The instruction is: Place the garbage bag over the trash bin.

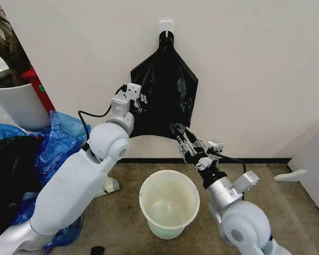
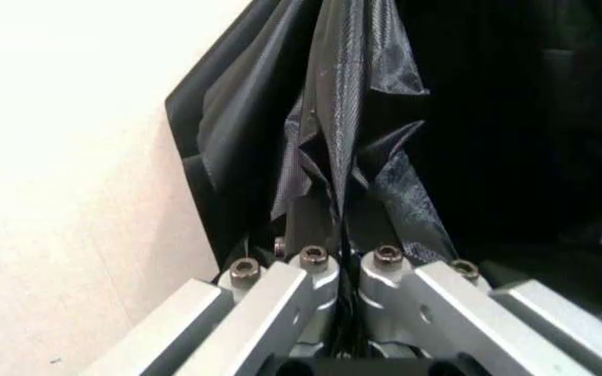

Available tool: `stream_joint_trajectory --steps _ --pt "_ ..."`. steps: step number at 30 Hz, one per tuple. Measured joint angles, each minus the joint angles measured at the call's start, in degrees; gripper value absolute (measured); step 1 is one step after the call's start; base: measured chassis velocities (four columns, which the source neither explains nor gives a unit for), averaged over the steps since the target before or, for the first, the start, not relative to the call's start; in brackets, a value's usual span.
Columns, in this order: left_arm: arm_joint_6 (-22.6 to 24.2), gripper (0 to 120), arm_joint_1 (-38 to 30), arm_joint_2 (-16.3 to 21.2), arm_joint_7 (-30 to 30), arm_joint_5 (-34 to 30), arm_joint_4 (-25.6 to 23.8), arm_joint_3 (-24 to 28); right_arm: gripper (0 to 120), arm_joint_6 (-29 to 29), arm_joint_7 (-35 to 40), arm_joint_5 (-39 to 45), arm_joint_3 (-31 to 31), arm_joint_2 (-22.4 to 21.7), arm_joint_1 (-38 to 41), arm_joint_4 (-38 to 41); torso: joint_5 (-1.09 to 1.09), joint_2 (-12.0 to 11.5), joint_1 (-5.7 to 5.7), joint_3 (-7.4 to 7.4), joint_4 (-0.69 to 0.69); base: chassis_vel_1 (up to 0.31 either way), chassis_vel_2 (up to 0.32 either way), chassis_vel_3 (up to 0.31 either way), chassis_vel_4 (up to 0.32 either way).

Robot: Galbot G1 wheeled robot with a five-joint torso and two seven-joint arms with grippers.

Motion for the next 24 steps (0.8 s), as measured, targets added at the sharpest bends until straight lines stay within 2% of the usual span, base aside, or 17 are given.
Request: stream_joint_trajectory --steps 2,3,6,7,8,12,20,24 --pt "0.0 0 0.2 0.2 0.0 0.0 -0.1 0.1 59 -0.6 0.7 2.0 1.6 -1.0 1.2 1.3 0.00 0.0 0.00 0.00 0.00 0.000 0.000 0.000 0.000" --pt "0.0 0 0.5 0.5 0.1 0.0 -0.4 0.2 68 -1.2 2.0 5.0 3.5 -2.6 3.3 1.9 0.00 0.0 0.00 0.00 0.01 0.000 0.000 0.000 0.000" --pt "-0.1 0 0.8 0.6 0.2 0.0 -0.6 0.2 77 -2.5 4.5 9.3 5.9 -5.4 8.0 1.3 0.00 0.0 0.00 0.00 0.01 0.000 0.000 0.000 0.000" --pt "-0.1 0 0.8 0.6 0.2 0.0 -0.6 0.2 77 -2.5 4.5 9.3 5.9 -5.4 8.0 1.3 0.00 0.0 0.00 0.00 0.01 0.000 0.000 0.000 0.000" --pt "-0.1 0 0.8 0.5 0.2 0.0 -0.6 0.3 84 -3.2 5.7 10.6 6.2 -6.4 10.1 0.2 0.01 0.0 0.00 0.00 0.00 0.000 0.000 0.000 0.000" --pt "-0.1 0 0.6 0.3 0.4 0.0 -0.5 0.5 97 -6.5 12.2 15.5 4.0 -8.1 17.5 -3.7 0.02 0.0 0.01 0.02 0.01 0.000 0.000 0.000 0.000" --pt "-0.1 0 0.9 0.6 0.6 0.0 -0.9 0.4 100 -10.7 26.2 25.6 -2.9 -7.4 29.1 -8.0 -0.01 0.0 0.01 0.01 0.03 0.000 0.000 0.000 0.000" --pt "-0.1 0 1.1 0.9 0.8 0.0 -1.3 0.4 100 -11.3 28.3 26.4 -4.2 -6.7 32.2 -10.8 0.00 0.0 0.01 0.01 0.02 0.000 0.000 0.000 0.000"
